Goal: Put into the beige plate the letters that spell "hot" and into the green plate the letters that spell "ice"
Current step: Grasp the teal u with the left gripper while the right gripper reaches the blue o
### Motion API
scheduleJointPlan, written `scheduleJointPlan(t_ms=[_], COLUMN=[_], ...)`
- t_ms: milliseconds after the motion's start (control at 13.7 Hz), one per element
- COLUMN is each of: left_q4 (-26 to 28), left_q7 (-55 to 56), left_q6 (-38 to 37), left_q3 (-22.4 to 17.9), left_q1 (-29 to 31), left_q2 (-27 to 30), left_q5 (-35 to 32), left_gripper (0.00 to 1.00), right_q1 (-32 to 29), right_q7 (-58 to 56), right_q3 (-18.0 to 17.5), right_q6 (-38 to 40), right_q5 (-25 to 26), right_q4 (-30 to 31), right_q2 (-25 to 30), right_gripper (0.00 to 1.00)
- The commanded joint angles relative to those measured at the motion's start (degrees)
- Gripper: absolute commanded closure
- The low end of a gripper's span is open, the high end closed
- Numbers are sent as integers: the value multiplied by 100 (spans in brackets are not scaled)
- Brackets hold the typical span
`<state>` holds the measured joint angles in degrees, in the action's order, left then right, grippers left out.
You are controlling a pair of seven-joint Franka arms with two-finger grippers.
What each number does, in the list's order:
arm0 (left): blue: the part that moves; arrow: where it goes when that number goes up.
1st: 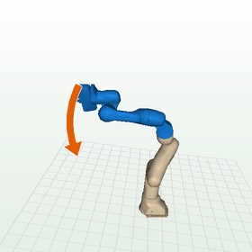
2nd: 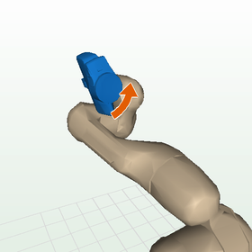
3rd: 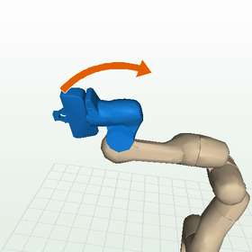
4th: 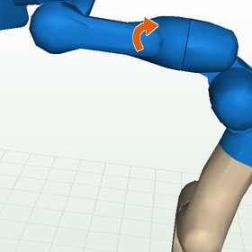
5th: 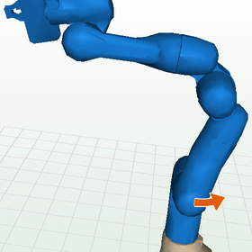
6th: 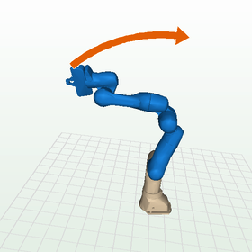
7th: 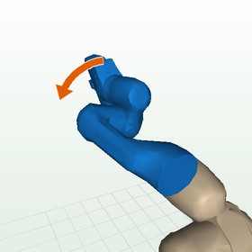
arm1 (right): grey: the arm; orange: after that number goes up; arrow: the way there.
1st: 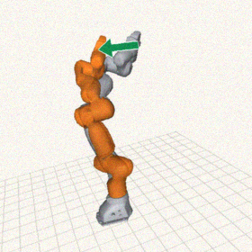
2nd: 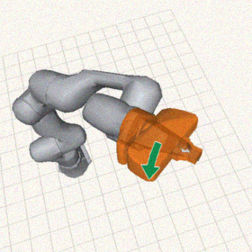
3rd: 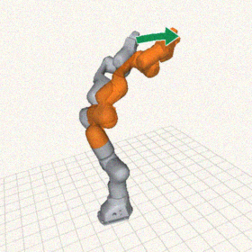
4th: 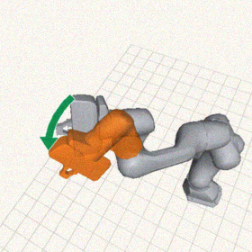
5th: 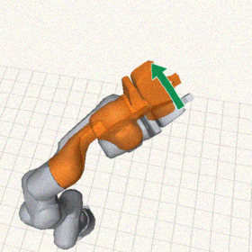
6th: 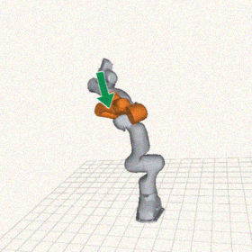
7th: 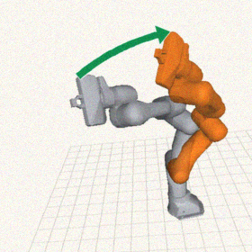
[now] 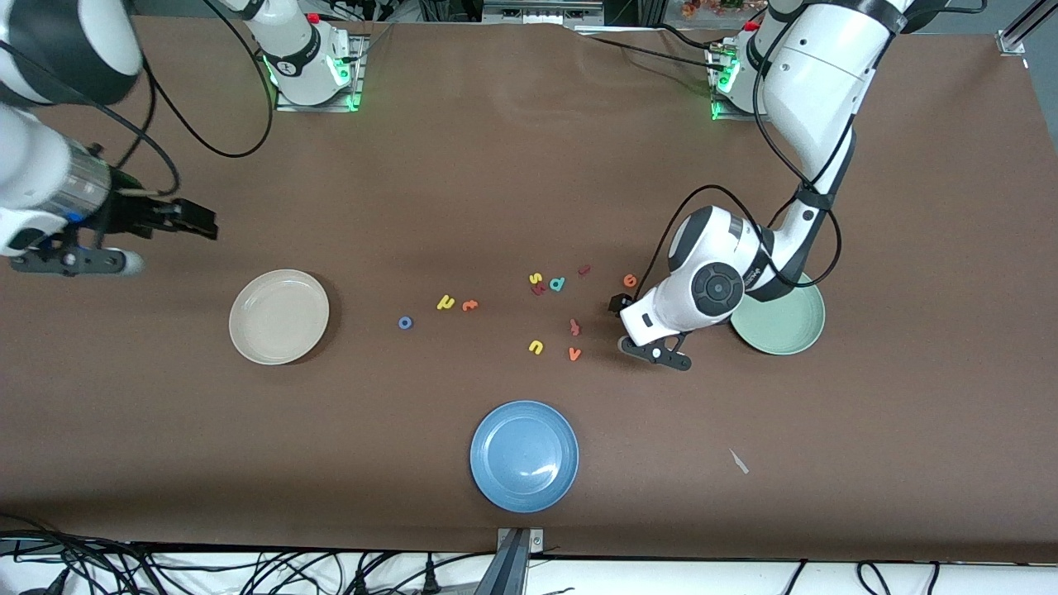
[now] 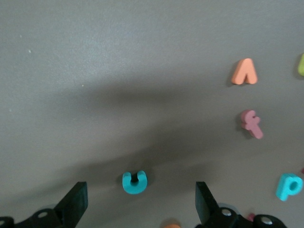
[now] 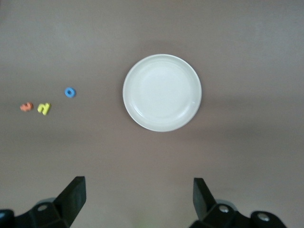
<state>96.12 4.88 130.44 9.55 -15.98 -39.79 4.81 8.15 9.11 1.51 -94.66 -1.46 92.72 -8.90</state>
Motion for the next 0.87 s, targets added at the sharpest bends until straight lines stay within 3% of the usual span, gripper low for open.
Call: scheduleJointPlan(t_ms=[0,291,437,510,583,801], left_q4=[537,627,627,627,627,627], left_q7=[110,110,119,145,163,163], left_q6=[673,799,799,799,799,790], left_q3=[-59,-59,-50,-50,-50,-50], left_q1=[-19,-11,-11,-11,-11,-2], left_q2=[129,121,112,103,103,121], left_q5=[-173,-349,-349,-349,-349,-349], left_gripper=[14,50,79,90,92,92], right_q1=[484,1012,1224,1242,1242,1320], right_q7=[783,1442,1690,1743,1744,1796], right_q3=[34,34,25,17,8,-10], right_q6=[-595,-1595,-2282,-2598,-2775,-3258], right_q5=[-65,-83,-135,-449,-739,-830], right_q4=[219,386,413,413,413,448], right_q2=[-242,-1076,-1568,-1745,-1859,-2316], right_gripper=[0,0,0,0,0,0])
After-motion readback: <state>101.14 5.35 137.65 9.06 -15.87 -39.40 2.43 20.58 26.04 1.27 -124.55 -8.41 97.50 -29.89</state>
